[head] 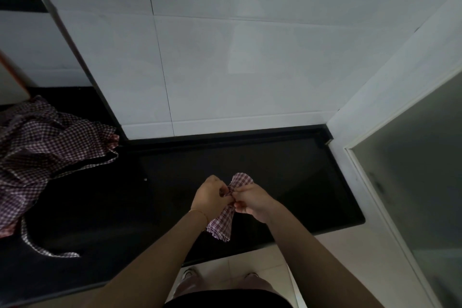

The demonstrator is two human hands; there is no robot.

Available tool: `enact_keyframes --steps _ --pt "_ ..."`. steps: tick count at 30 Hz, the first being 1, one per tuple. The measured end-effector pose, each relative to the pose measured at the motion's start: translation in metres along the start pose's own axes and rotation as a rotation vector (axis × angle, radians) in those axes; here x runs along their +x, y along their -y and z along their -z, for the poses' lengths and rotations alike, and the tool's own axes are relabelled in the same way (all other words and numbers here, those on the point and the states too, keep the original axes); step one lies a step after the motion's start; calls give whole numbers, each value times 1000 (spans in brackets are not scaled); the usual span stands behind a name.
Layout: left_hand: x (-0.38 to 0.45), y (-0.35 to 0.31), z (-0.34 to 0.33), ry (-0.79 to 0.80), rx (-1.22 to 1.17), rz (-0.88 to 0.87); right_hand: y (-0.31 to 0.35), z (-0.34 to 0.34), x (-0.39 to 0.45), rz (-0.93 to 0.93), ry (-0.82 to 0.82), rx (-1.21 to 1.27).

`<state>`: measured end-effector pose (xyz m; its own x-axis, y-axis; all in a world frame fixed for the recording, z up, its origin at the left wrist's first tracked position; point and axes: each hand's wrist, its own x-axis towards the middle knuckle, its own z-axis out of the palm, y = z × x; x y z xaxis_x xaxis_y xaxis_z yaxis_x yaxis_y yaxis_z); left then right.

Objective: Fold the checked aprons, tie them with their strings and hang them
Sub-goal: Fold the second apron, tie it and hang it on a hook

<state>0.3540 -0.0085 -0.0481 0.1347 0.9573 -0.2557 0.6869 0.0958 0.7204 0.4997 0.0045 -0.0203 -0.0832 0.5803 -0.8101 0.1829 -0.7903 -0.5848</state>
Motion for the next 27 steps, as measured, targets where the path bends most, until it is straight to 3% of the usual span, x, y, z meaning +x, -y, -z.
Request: enact_keyframes --steps 4,9,12,17,22,27 --pt "7 2 4 76 10 24 -6 9 0 53 0 109" --pt "14 1 8 210 -83 88 -14 9 1 95 -127 88" --pt "14 3 4 216 10 77 -18 3 3 119 -172 54" --pt "8 22 18 313 144 60 -21 11 8 156 -425 -35" --pt "10 10 33 301 128 55 -7 14 7 164 -335 75" --pt "16 -43 71 258 -48 12 51 23 -23 437 -260 -47"
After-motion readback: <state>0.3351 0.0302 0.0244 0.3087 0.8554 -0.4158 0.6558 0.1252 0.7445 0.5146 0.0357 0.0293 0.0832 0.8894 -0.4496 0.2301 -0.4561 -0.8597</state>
